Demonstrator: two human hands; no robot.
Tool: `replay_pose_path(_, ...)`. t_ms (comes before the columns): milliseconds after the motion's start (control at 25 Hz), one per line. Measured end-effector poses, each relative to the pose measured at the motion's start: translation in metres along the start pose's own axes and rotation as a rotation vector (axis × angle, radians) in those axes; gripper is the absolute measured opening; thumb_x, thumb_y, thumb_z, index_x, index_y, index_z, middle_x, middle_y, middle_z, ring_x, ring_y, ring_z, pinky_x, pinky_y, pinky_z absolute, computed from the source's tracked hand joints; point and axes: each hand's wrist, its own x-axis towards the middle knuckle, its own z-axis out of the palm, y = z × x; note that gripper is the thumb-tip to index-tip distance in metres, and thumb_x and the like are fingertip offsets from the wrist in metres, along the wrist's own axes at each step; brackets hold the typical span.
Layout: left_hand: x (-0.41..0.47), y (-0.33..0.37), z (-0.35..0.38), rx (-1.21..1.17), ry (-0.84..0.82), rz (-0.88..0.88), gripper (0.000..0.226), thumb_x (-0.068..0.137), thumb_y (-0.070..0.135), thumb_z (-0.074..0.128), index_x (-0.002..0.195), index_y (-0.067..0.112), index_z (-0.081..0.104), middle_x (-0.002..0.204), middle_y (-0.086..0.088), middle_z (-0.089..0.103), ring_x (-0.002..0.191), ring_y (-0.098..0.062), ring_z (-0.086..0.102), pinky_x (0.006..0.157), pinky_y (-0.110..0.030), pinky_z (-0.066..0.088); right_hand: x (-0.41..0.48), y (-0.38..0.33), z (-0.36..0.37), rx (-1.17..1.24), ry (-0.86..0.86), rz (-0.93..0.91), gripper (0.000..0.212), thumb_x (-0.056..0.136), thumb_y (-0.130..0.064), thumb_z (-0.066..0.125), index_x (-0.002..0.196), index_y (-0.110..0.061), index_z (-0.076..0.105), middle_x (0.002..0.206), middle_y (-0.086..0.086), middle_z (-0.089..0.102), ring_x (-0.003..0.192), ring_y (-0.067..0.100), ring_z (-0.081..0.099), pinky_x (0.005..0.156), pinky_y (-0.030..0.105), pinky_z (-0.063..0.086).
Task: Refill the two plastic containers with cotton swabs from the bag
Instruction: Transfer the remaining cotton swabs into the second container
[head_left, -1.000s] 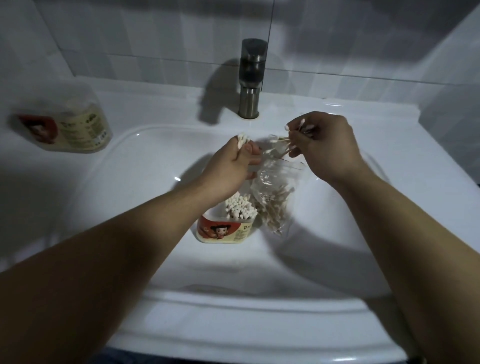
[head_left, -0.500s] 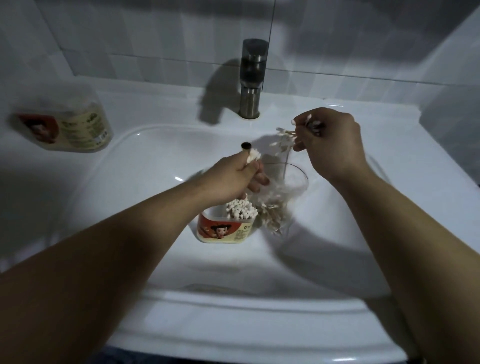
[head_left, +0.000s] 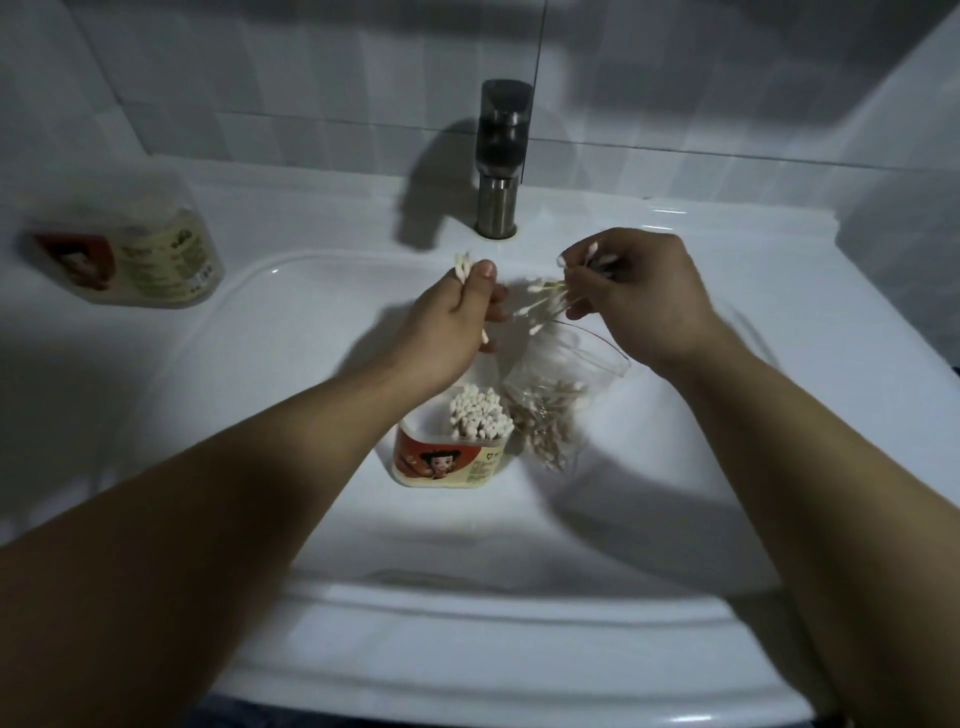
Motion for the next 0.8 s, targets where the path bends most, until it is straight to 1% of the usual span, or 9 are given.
replay_pose_path(120, -0.001, 0.000, 0.000, 0.006, -0.072, -0.016, 0.039, 0.107, 0.052, 0.037, 0.111, 0.026, 0.065, 0.104, 0.011, 0.072, 0.104, -0.007, 0.067, 0.097, -0.033, 0.053, -0.003, -0.002, 0.008, 0.084, -0.087, -0.004, 0.020, 0.091, 0.005, 0.066, 0.085, -0.013, 0.073, 0.068, -0.003, 0.068, 0.063, 0.025, 0.071, 0.071, 0.043, 0.062)
replay_pose_path(200, -0.001, -0.003, 0.000, 0.011, -0.128, -0.019, 0.048, 0.103, 0.058, 0.038, 0.120, 0.021, 0.063, 0.110, 0.006, 0.074, 0.109, -0.012, 0.069, 0.102, -0.037, 0.051, -0.006, -0.005, 0.012, 0.132, -0.116, 0.005, 0.018, 0.091, 0.007, 0.066, 0.087, -0.010, 0.072, 0.069, 0.002, 0.067, 0.064, 0.024, 0.070, 0.069, 0.037, 0.061)
replay_pose_path(240, -0.001, -0.004, -0.001, -0.028, -0.155, -0.019, 0.049, 0.104, 0.056, 0.038, 0.124, 0.017, 0.061, 0.110, 0.000, 0.075, 0.104, -0.016, 0.071, 0.099, -0.040, 0.054, -0.007, -0.006, 0.013, 0.150, -0.125, 0.014, 0.017, 0.091, 0.007, 0.065, 0.088, -0.008, 0.071, 0.071, 0.005, 0.067, 0.066, 0.026, 0.071, 0.069, 0.038, 0.062)
replay_pose_path(320, -0.003, -0.002, 0.001, -0.072, -0.191, -0.020, 0.040, 0.110, 0.041, 0.035, 0.122, 0.009, 0.057, 0.098, -0.006, 0.076, 0.082, -0.018, 0.072, 0.084, -0.037, 0.060, -0.008, -0.006, 0.015, 0.175, -0.136, 0.029, 0.015, 0.091, 0.008, 0.065, 0.089, -0.006, 0.071, 0.073, 0.010, 0.067, 0.068, 0.031, 0.071, 0.072, 0.042, 0.063)
replay_pose_path(360, -0.004, -0.001, 0.001, -0.059, -0.201, -0.020, 0.036, 0.111, 0.036, 0.034, 0.120, 0.008, 0.056, 0.092, -0.005, 0.075, 0.072, -0.018, 0.066, 0.076, -0.036, 0.058, -0.008, -0.006, 0.015, 0.174, -0.143, 0.033, 0.014, 0.091, 0.008, 0.065, 0.090, -0.005, 0.071, 0.073, 0.011, 0.067, 0.068, 0.031, 0.072, 0.072, 0.042, 0.063)
replay_pose_path(440, -0.004, -0.002, 0.002, -0.018, -0.206, -0.036, 0.034, 0.111, 0.035, 0.035, 0.122, 0.007, 0.052, 0.081, -0.002, 0.070, 0.063, -0.015, 0.055, 0.065, -0.034, 0.052, -0.008, -0.007, 0.016, 0.142, -0.161, 0.046, 0.012, 0.091, 0.007, 0.066, 0.091, -0.004, 0.071, 0.072, 0.010, 0.066, 0.063, 0.025, 0.071, 0.070, 0.036, 0.061)
replay_pose_path(520, -0.004, -0.003, 0.003, 0.002, -0.234, -0.039, 0.033, 0.111, 0.035, 0.035, 0.122, 0.005, 0.046, 0.073, 0.000, 0.057, 0.053, -0.009, 0.046, 0.057, -0.031, 0.044, -0.009, -0.007, 0.016, 0.116, -0.178, 0.073, 0.011, 0.091, 0.006, 0.067, 0.093, -0.004, 0.071, 0.074, 0.011, 0.066, 0.062, 0.021, 0.070, 0.070, 0.031, 0.060)
replay_pose_path(640, -0.001, -0.005, 0.003, 0.038, -0.277, -0.051, 0.026, 0.111, 0.034, 0.035, 0.118, 0.010, 0.041, 0.070, 0.004, 0.043, 0.048, -0.004, 0.038, 0.051, -0.026, 0.037, -0.009, -0.007, 0.013, 0.099, -0.192, 0.104, 0.010, 0.090, 0.004, 0.068, 0.092, -0.005, 0.072, 0.078, 0.014, 0.068, 0.067, 0.024, 0.072, 0.075, 0.036, 0.063)
replay_pose_path(800, -0.002, -0.007, 0.003, 0.071, -0.307, -0.033, 0.023, 0.111, 0.033, 0.035, 0.116, 0.014, 0.047, 0.071, 0.006, 0.044, 0.051, -0.003, 0.039, 0.051, -0.024, 0.038, -0.007, -0.008, 0.007, 0.112, -0.168, 0.121, 0.010, 0.089, 0.007, 0.068, 0.093, -0.001, 0.072, 0.079, 0.016, 0.067, 0.065, 0.021, 0.070, 0.071, 0.031, 0.062)
